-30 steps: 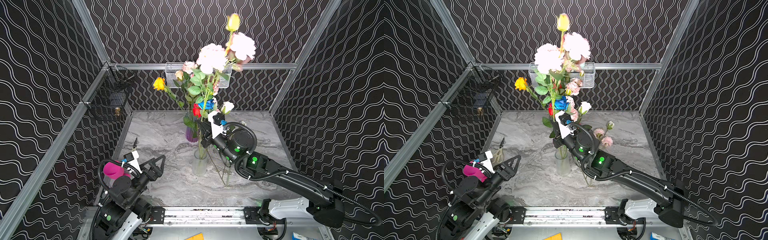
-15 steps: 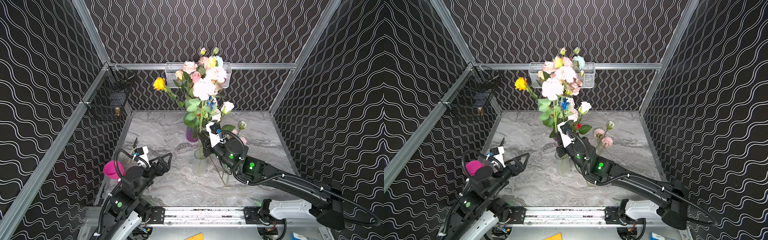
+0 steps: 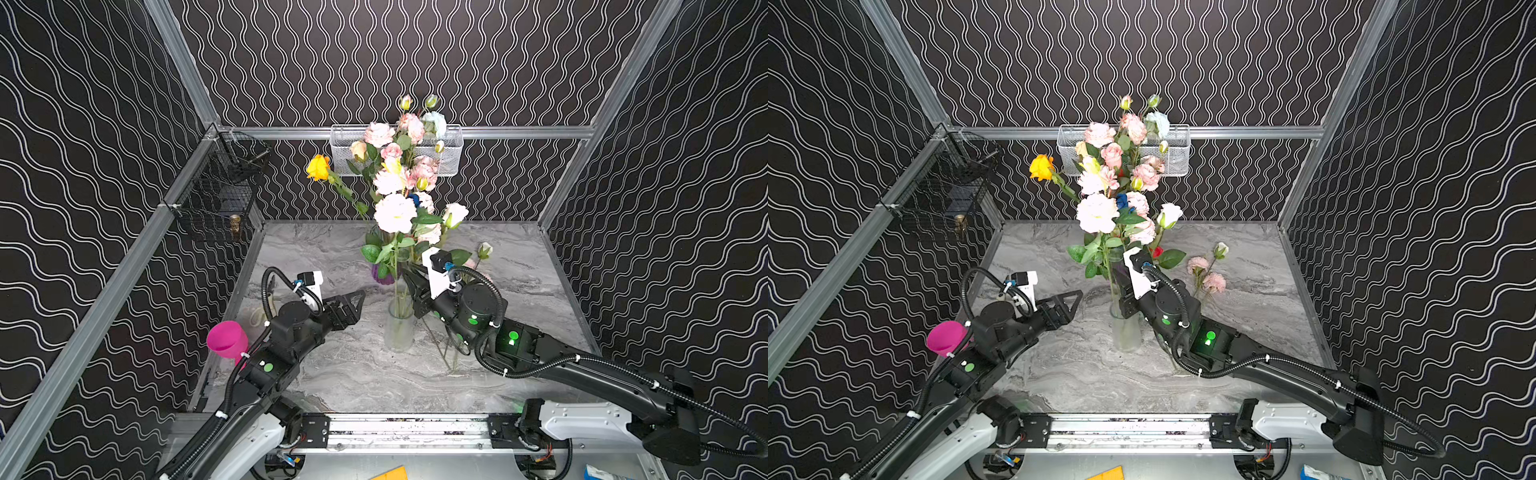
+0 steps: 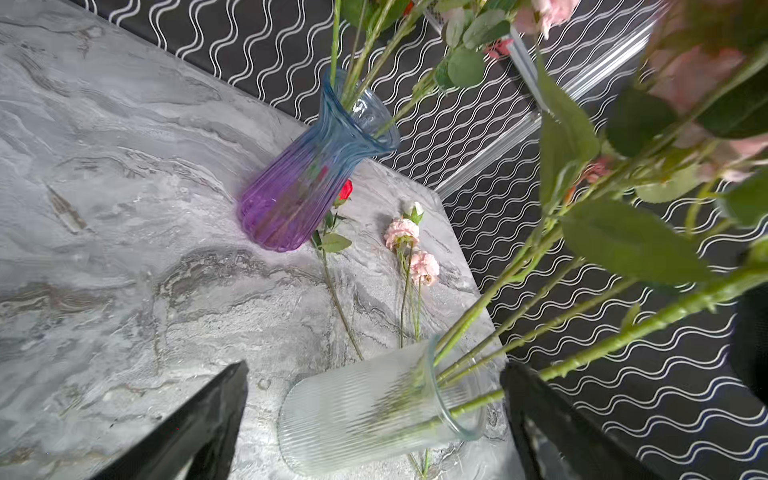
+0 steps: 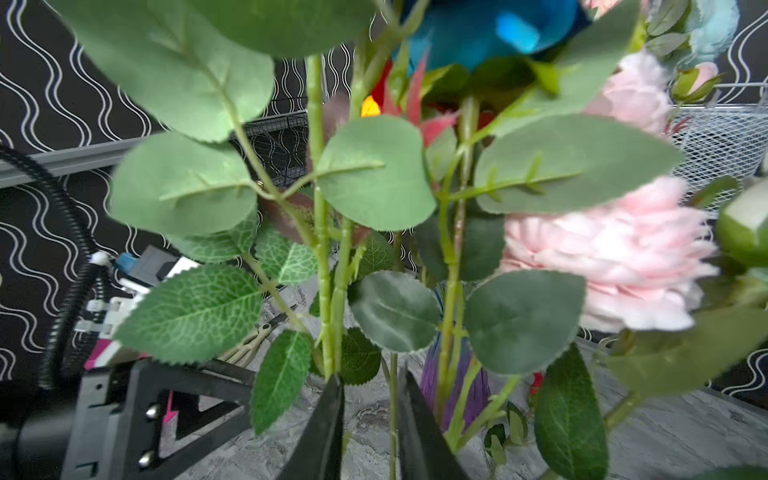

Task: Arrange the flowers into the vase
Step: 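Open the right gripper and draw it back from the cup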

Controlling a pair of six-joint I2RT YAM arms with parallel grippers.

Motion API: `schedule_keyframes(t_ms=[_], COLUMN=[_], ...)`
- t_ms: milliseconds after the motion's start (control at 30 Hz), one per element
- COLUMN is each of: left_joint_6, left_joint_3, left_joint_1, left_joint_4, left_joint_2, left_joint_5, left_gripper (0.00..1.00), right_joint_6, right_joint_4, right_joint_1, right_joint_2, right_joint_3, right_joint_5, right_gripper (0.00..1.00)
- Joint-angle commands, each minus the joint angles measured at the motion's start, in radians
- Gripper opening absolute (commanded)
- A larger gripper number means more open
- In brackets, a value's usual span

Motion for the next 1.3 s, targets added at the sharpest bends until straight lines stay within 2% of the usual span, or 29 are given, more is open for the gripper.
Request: schedule_keyframes(t_ms=[0, 200, 467, 600, 767, 867, 933, 1067, 1100, 1167, 1233, 1267], left_joint_6=[0.009, 0.015, 0.039, 0.059, 0.090, 0.090, 0.078, 0.039, 0.032, 0.018, 0.015, 0.016], left_joint_3=[-0.006, 0.005, 0.016, 0.036, 0.040, 0.030, 0.027, 0.025, 0.018, 0.003, -0.005, -0.008], left_joint_1=[0.002, 0.001, 0.002, 0.001, 0.002, 0.002, 0.002, 0.002, 0.001, 0.001, 0.001, 0.001], left_joint_4=[0.114, 0.130, 0.133, 0.110, 0.018, -0.081, -0.164, -0.344, -0.373, -0.412, -0.440, -0.451], left_joint_2=[0.010, 0.038, 0.050, 0.064, 0.002, -0.077, -0.137, -0.213, -0.228, -0.249, -0.260, -0.266], left_joint_5=[0.022, 0.031, 0.037, 0.048, 0.029, -0.033, -0.077, -0.148, -0.153, -0.158, -0.161, -0.160], left_gripper=[0.98, 0.98, 0.99, 0.99, 0.98, 0.99, 0.99, 0.99, 0.99, 0.99, 0.99, 0.99], right_joint_6=[0.001, 0.024, 0.024, 0.039, 0.077, 0.096, 0.113, 0.168, 0.197, 0.285, 0.384, 0.421], right_joint_4=[0.003, -0.031, -0.050, -0.083, -0.127, -0.186, -0.237, -0.269, -0.274, -0.315, -0.360, -0.364], right_joint_1=[0.016, 0.044, 0.054, 0.056, 0.058, 0.058, 0.058, 0.055, 0.046, -0.004, -0.098, -0.166], right_joint_2=[-0.022, -0.071, -0.127, -0.151, -0.233, -0.290, -0.334, -0.420, -0.440, -0.466, -0.488, -0.494], right_joint_3=[0.001, 0.005, -0.028, -0.014, -0.030, -0.044, -0.067, -0.208, -0.254, -0.324, -0.371, -0.393], right_joint_5=[0.021, 0.039, 0.095, 0.056, 0.080, 0.122, 0.200, 0.475, 0.529, 0.539, 0.460, 0.383], right_gripper=[0.31, 0.35, 0.35, 0.34, 0.32, 0.31, 0.30, 0.27, 0.27, 0.26, 0.24, 0.24])
